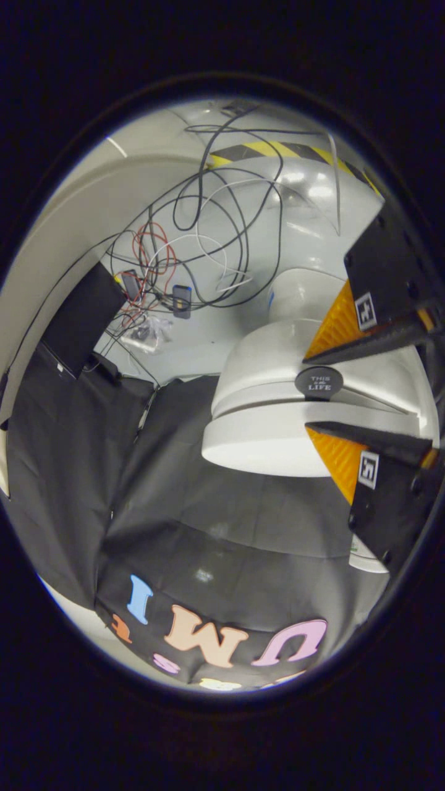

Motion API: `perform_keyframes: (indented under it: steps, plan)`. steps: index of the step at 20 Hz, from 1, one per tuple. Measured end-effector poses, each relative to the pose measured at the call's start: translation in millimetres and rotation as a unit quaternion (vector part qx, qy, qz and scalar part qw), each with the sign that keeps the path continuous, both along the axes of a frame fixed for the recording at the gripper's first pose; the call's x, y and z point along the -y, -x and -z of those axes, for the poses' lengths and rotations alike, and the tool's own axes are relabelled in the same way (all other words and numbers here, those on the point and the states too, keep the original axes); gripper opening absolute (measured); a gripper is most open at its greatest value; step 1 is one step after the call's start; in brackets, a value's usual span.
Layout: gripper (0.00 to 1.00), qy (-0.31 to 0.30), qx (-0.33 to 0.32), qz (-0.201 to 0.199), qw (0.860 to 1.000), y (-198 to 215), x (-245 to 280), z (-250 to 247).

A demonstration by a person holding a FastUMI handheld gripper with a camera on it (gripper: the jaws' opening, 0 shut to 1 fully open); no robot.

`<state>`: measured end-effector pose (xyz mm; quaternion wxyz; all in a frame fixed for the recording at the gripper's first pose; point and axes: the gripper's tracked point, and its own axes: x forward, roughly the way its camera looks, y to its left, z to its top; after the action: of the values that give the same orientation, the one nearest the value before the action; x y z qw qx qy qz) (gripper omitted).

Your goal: Open the toilet lid.

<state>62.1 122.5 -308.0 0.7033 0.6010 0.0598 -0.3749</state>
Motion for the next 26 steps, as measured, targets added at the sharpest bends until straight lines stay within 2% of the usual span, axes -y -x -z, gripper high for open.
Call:
perform_keyframes:
  steps: [2, 4, 11, 16, 26]
  plan:
    - [0.31, -0.007, -0.014, -0.013, 1.0, -1, 2, 9]
    - [0.12, -0.012, -0.001, -0.021, 1.0, -3, 2, 6]
    - [0.12, 0.01, 0.002, -0.06, 0.998, -5, 1, -5]
    - [0.12, 0.03, 0.008, -0.069, 0.997, -7, 0, -21]
    - [0.12, 0.124, 0.006, -0.112, 0.986, -14, -6, -84]
